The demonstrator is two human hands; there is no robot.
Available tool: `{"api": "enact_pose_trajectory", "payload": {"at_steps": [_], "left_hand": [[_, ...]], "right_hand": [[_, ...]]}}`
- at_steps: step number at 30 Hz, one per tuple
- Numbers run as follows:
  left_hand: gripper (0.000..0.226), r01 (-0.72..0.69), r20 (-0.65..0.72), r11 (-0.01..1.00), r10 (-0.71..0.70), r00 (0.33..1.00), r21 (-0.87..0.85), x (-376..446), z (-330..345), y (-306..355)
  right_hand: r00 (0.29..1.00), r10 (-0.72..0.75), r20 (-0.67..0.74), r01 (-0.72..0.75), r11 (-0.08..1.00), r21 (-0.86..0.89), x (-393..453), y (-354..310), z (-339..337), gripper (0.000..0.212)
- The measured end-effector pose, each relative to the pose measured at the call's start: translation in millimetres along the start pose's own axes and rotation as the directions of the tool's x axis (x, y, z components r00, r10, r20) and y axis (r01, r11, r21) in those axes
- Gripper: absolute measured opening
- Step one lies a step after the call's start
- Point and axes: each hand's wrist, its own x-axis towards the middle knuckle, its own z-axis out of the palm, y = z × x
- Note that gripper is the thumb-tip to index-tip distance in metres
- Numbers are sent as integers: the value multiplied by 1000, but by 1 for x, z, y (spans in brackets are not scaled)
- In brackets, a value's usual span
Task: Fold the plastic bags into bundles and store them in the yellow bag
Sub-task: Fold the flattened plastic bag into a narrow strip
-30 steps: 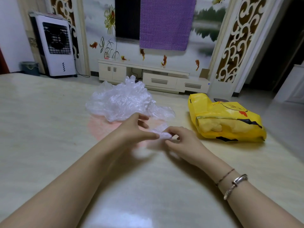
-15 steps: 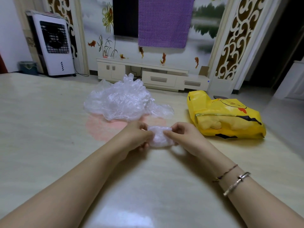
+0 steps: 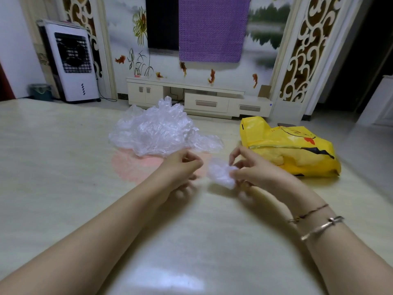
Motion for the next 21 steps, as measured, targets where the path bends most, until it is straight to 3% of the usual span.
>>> {"api": "enact_pose_trajectory", "payload": {"at_steps": [4, 8, 12, 16, 19, 21], "left_hand": [[8, -167, 117, 981, 155, 981, 97, 1, 16, 12], [16, -273, 287, 949, 219, 932, 161, 2, 48, 13], [28, -346, 384, 925, 266, 884, 157, 10, 77, 16], [38, -301, 323, 951, 265, 908, 65, 26, 97, 18], [36, -266, 281, 964, 263, 923, -29, 30, 102, 15], [32, -266, 293, 961, 275, 916, -69, 29, 102, 12]], "right_hand": [[987, 144, -66, -134, 982, 136, -14, 6, -48, 16], [902, 324, -285, -248, 930, 270, -6, 24, -66, 13], [835, 291, -468, -123, 926, 356, 12, 37, -64, 12], [873, 107, -475, -45, 989, 140, 26, 43, -50, 20], [917, 94, -387, -142, 985, -97, 38, 52, -43, 36], [930, 130, -344, -258, 897, -360, 41, 58, -39, 45]]}}
